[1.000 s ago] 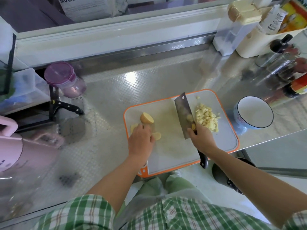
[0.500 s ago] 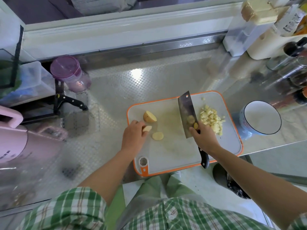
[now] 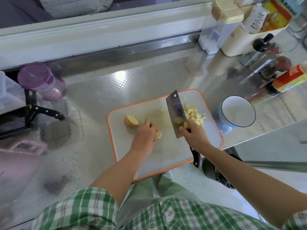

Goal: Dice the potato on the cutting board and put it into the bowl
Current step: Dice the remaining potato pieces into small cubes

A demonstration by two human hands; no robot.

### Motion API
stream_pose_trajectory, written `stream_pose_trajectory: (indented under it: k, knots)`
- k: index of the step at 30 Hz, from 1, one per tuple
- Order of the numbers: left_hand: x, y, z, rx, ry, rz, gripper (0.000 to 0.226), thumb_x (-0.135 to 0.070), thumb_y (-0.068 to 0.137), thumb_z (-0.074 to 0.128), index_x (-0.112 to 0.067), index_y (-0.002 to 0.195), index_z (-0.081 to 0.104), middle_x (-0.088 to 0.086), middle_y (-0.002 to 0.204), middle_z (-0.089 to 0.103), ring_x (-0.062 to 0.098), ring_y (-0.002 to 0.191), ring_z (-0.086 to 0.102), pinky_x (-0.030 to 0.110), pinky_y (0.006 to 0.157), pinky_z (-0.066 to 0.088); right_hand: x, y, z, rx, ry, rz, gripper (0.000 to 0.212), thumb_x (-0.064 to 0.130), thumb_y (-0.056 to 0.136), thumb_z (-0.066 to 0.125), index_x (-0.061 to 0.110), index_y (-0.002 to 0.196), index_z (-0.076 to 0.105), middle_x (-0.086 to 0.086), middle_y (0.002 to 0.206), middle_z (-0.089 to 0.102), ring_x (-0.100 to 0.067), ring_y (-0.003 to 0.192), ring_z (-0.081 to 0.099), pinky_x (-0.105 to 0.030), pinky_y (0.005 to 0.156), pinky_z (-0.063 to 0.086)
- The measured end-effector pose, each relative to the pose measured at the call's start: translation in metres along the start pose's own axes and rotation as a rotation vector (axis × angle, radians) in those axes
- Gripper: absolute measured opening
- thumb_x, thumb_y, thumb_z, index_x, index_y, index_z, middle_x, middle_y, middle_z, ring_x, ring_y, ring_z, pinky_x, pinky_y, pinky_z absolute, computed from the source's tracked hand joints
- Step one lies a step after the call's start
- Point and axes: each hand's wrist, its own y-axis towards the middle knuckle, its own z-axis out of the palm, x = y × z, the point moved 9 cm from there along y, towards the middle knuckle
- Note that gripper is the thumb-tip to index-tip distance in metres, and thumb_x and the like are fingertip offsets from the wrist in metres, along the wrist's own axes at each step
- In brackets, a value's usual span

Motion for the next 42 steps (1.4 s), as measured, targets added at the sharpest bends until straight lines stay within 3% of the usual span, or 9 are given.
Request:
stream_pose_trajectory:
  k: [4, 10, 20, 23, 26, 28, 32, 39, 42]
  knots:
    - [-0.001, -0.009, 0.009, 0.065, -0.018, 0.068, 0.027, -0.005, 0.065, 0.064, -0.009, 0.091, 0.062, 0.011, 0.097, 0.049, 0.029, 0.077, 0.056, 0.034, 0.057, 0.049, -0.005, -0.002, 0.001, 0.0, -0.024, -0.02, 0.023, 0.025, 0.092, 0.055, 0.002, 0.09, 0.056, -0.016, 0.071, 0.059, -0.033, 0.068, 0.055, -0.037, 0.057, 0.04]
    - [0.007, -0.002, 0.003, 0.022, -0.001, 0.036, 0.033, -0.006, 0.078, 0.067, -0.011, 0.11, 0.064, 0.007, 0.11, 0.054, 0.025, 0.101, 0.054, 0.036, 0.085, 0.049, -0.005, 0.0, 0.009, 0.041, -0.026, -0.018, 0.029, 0.034, 0.09, 0.053, 0.013, 0.107, 0.061, -0.008, 0.085, 0.069, -0.026, 0.08, 0.062, -0.044, 0.074, 0.053]
    - [0.017, 0.002, 0.005, 0.095, -0.023, -0.065, 0.026, -0.024, 0.079, 0.074, -0.012, 0.1, 0.066, 0.005, 0.101, 0.059, 0.022, 0.095, 0.056, 0.026, 0.081, 0.037, 0.0, -0.001, 0.008, 0.06, -0.039, -0.03, 0.015, 0.028, 0.093, 0.054, 0.017, 0.1, 0.06, -0.006, 0.069, 0.06, -0.02, 0.061, 0.053, -0.032, 0.054, 0.039]
    - [0.014, 0.005, 0.007, 0.079, -0.043, -0.106, 0.025, -0.027, 0.08, 0.074, -0.014, 0.1, 0.068, 0.004, 0.1, 0.059, 0.022, 0.093, 0.057, 0.027, 0.081, 0.039, 0.003, -0.003, 0.01, 0.076, -0.002, -0.05, 0.016, 0.028, 0.092, 0.055, 0.013, 0.094, 0.06, -0.009, 0.068, 0.06, -0.024, 0.06, 0.054, -0.038, 0.056, 0.044]
    - [0.012, 0.006, 0.004, 0.048, -0.017, -0.13, 0.023, -0.032, 0.081, 0.072, -0.017, 0.098, 0.069, 0.003, 0.096, 0.061, 0.023, 0.09, 0.058, 0.031, 0.078, 0.044, 0.015, -0.009, 0.01, 0.097, 0.055, -0.09, 0.02, 0.025, 0.093, 0.056, 0.032, 0.075, 0.054, -0.002, 0.061, 0.055, -0.022, 0.058, 0.053, -0.04, 0.059, 0.047]
    - [0.008, 0.005, 0.001, 0.035, 0.047, -0.115, 0.022, -0.034, 0.083, 0.07, -0.018, 0.098, 0.067, 0.002, 0.095, 0.062, 0.023, 0.09, 0.058, 0.031, 0.074, 0.042, 0.021, -0.013, 0.014, 0.118, 0.088, -0.103, 0.026, 0.027, 0.093, 0.057, 0.031, 0.069, 0.047, -0.002, 0.061, 0.053, -0.022, 0.059, 0.051, -0.041, 0.061, 0.048]
    - [0.001, 0.001, -0.005, -0.025, 0.132, -0.099, 0.017, -0.033, 0.086, 0.066, -0.021, 0.097, 0.063, 0.002, 0.092, 0.061, 0.023, 0.09, 0.057, 0.031, 0.07, 0.042, 0.021, -0.013, 0.03, 0.135, 0.085, -0.096, 0.024, 0.033, 0.095, 0.054, 0.01, 0.088, 0.055, -0.018, 0.066, 0.058, -0.034, 0.06, 0.057, -0.047, 0.058, 0.048]
    - [0.005, -0.002, -0.006, -0.054, 0.052, -0.129, 0.01, -0.024, 0.082, 0.068, -0.02, 0.085, 0.06, 0.001, 0.089, 0.052, 0.023, 0.084, 0.055, 0.031, 0.062, 0.04, 0.014, -0.01, 0.046, 0.139, 0.062, -0.09, 0.017, 0.027, 0.096, 0.053, 0.011, 0.099, 0.058, -0.016, 0.065, 0.06, -0.032, 0.061, 0.059, -0.045, 0.059, 0.047]
    - [0.023, -0.003, -0.018, -0.083, 0.029, -0.22, 0.009, -0.027, 0.084, 0.063, -0.02, 0.086, 0.058, 0.001, 0.09, 0.06, 0.024, 0.084, 0.058, 0.03, 0.061, 0.037, 0.013, -0.009, 0.044, 0.147, 0.057, -0.092, 0.013, 0.026, 0.095, 0.053, 0.018, 0.086, 0.053, -0.012, 0.063, 0.056, -0.029, 0.058, 0.054, -0.042, 0.057, 0.044]
